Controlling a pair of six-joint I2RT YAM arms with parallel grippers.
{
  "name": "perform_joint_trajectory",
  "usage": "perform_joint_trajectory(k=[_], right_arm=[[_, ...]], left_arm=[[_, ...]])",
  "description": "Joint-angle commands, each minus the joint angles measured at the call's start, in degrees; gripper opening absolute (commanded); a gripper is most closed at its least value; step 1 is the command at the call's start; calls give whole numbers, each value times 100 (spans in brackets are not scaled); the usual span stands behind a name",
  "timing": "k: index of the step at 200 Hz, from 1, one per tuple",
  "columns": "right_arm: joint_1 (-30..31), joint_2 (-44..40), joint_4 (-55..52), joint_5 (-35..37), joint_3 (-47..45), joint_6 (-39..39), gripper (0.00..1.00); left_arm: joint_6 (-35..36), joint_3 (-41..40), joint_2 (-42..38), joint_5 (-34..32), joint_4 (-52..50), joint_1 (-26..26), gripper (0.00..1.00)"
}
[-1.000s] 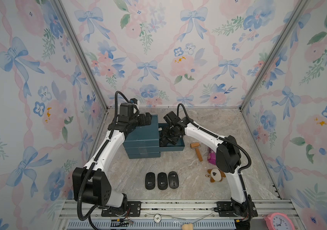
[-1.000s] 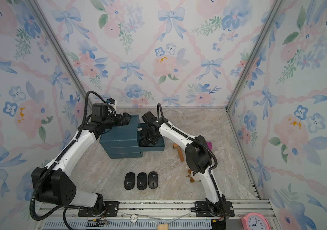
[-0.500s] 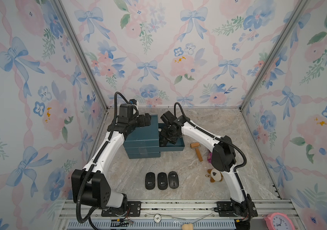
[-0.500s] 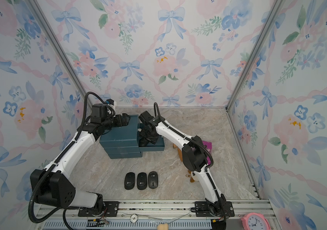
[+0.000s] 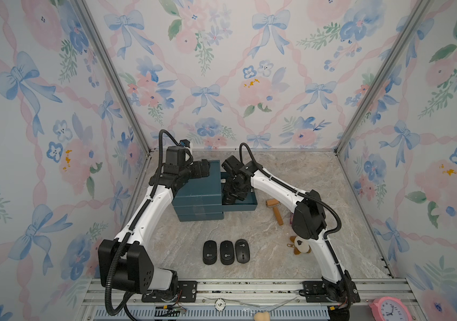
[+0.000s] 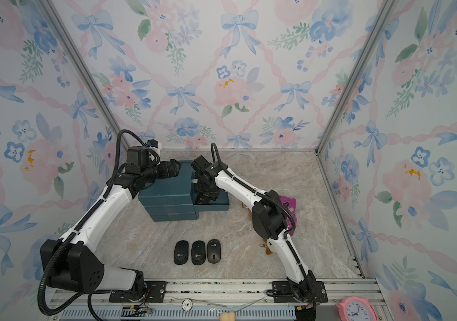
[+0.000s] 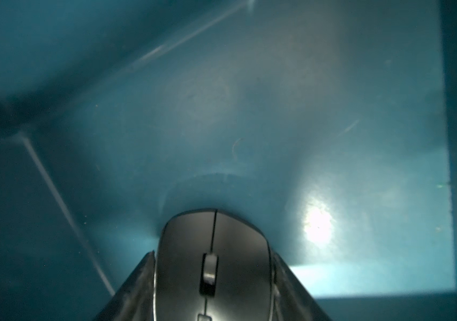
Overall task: Take the mice out of the drawer
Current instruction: Pick up the mouse from the drawer, then place the mouse at the center of the board.
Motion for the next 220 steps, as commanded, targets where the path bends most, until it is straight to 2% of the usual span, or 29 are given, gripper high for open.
perform_joint_trajectory(k=[1, 48, 98, 152, 195, 220], right_arm=[[89, 218, -13, 230, -121, -221, 52], [13, -129, 54, 448, -135, -510, 42], [-47, -763, 147, 998, -225, -1110, 42], [-135, -1362, 182, 1172, -300, -1758, 40], [-89, -2442, 330, 1191, -992, -2251, 39], [105, -3614, 392, 1245, -2278, -2421, 39]], left_arm=[[42, -196, -52, -51, -488, 49, 98], [82, -196, -197, -94, -492, 49, 98], [56, -256, -472, -167, -491, 49, 98], [-109, -423, -803, -68, -490, 36, 98], [-299, -578, -1178, 2, -488, 3, 98], [-442, -653, -1424, -16, -491, -103, 98]])
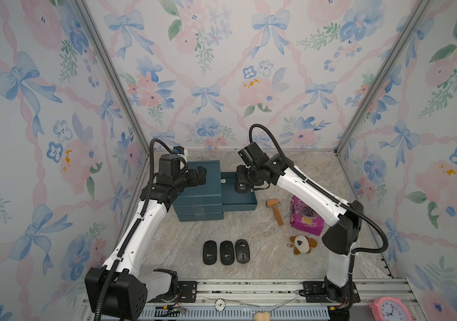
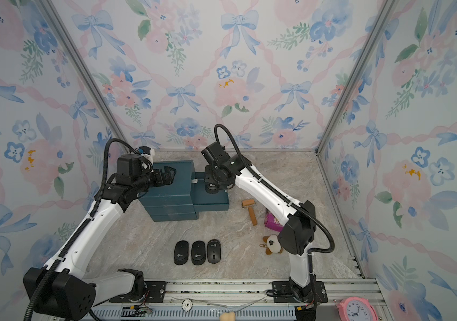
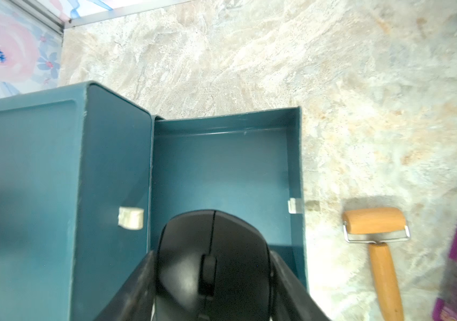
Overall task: Take the mice out of the drawer
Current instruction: Place the mouse at the center of the board.
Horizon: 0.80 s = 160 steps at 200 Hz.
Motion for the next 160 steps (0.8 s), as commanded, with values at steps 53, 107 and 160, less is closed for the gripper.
perform_joint_trajectory(k=[53, 107, 160], right_arm=[[1156, -3112, 879, 772, -4530, 849, 40], [1893, -3106, 1817, 826, -6163, 1424, 41], [1913, -2214, 2811, 248, -6308, 1237, 42]], left_arm=[[-703, -293, -606, -26, -97, -404, 98], [-967, -386, -825, -187, -186, -554, 98], [-1129, -446, -945, -306, -251, -597, 98]])
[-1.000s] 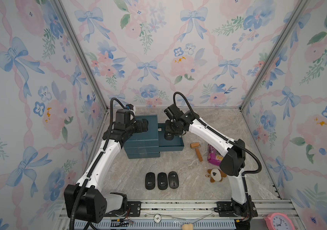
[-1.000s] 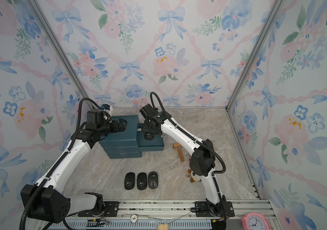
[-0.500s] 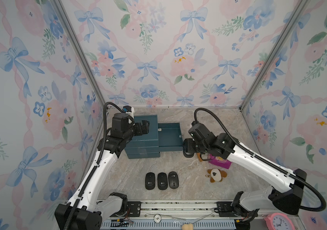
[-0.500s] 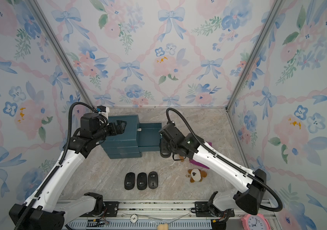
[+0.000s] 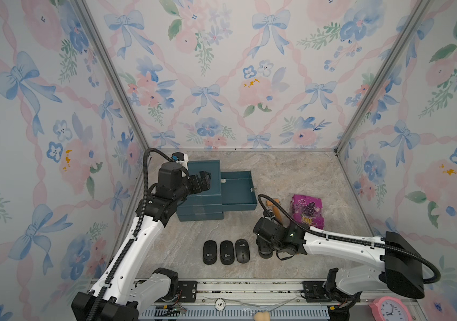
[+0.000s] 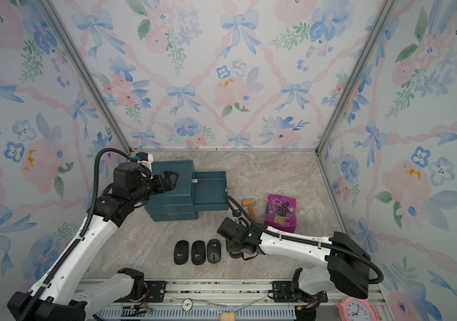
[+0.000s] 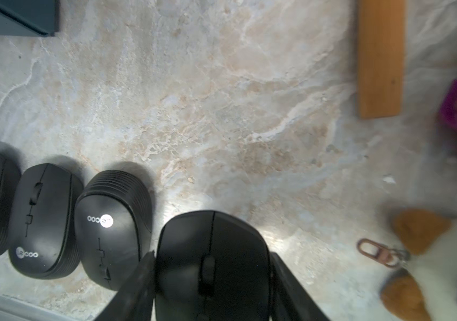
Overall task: Take the mice out of the drawer
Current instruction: Place the mouse at the center of the board.
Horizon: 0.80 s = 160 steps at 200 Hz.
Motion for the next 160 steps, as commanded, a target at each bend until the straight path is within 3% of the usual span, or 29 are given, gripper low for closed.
perform_joint_trajectory(k=[1, 41, 102, 160], right_arm=[[56, 343, 717, -235, -94, 17, 42], [133, 1013, 605, -398, 221, 52, 42], [158, 1066, 522, -477, 118, 206, 45], [83, 775, 100, -279, 251, 329, 72]], left_arm=[[-164, -95, -134, -110, -98, -32, 98], [-201, -80, -118, -123, -142, -53, 98], [-225, -124, -109, -198, -155, -60, 98], [-217, -45, -33, -314, -143, -53, 98]])
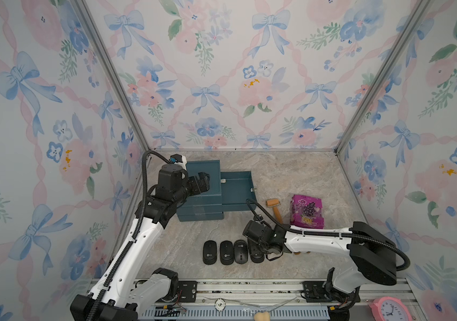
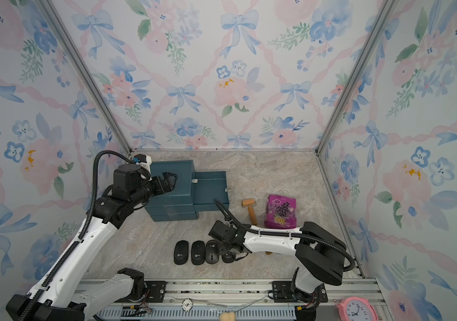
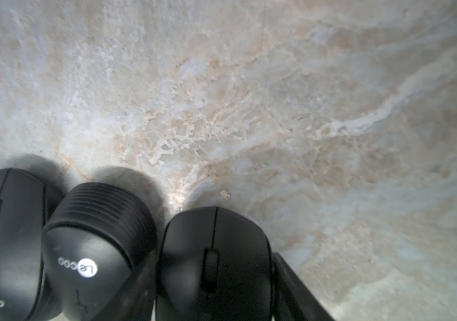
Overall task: Take the mice out of the drawer
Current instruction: Place the mouse at the center of the board, then close the drawer of the storage box.
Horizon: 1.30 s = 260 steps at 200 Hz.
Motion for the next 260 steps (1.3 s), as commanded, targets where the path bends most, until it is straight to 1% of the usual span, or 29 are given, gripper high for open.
perform_joint_trajectory(k=[1, 20, 36, 55, 77, 94, 99, 103, 115, 136, 141, 164, 199, 234, 260], right_arm=[[-4, -239, -394, 141, 134, 72, 72], [-140, -388, -652, 238, 326, -44, 78], [-305, -553, -836, 274, 466, -164, 79], [-511, -827, -1123, 490, 764, -357, 82], [-889, -1117, -1340, 843, 1147, -704, 93], [-1367, -1265, -1289, 867, 1321, -1039, 100], [-1554, -1299, -1262, 857, 1354, -1137, 97], [-1684, -1312, -1242, 852, 1384, -1219, 96], [-2088, -1324, -1215, 773, 1488, -1473, 96], [-2704, -1187, -1175, 496, 1671, -1804, 96], [-2853, -1129, -1154, 396, 1700, -2008, 96], [-3238, -835, -1003, 17, 1810, -2150, 96], [-3366, -326, -553, -534, 1890, -2400, 96], [-3370, 13, -357, -752, 1910, -2426, 96], [-3375, 155, -76, -1080, 1850, -2427, 96]], left_arm=[[-45, -3, 25, -139, -16, -34, 98], [-36, 64, 47, -210, -20, -36, 98], [2, 136, 74, -269, -18, -30, 98], [121, 265, 84, -361, -54, -21, 98], [342, 521, 107, -511, -263, 46, 98], [497, 746, 163, -373, -510, 259, 98], [548, 796, 181, -297, -584, 351, 98], [589, 831, 185, -226, -650, 434, 98], [733, 879, 211, 5, -802, 665, 98], [947, 842, 215, 178, -1012, 1019, 98], [964, 830, 223, 206, -1053, 1096, 98], [1012, 735, 251, 415, -1097, 1509, 98], [1131, 650, 467, 984, -1101, 1799, 98], [1195, 561, 776, 1386, -1088, 1800, 98], [1348, 535, 874, 1630, -1088, 1791, 98]])
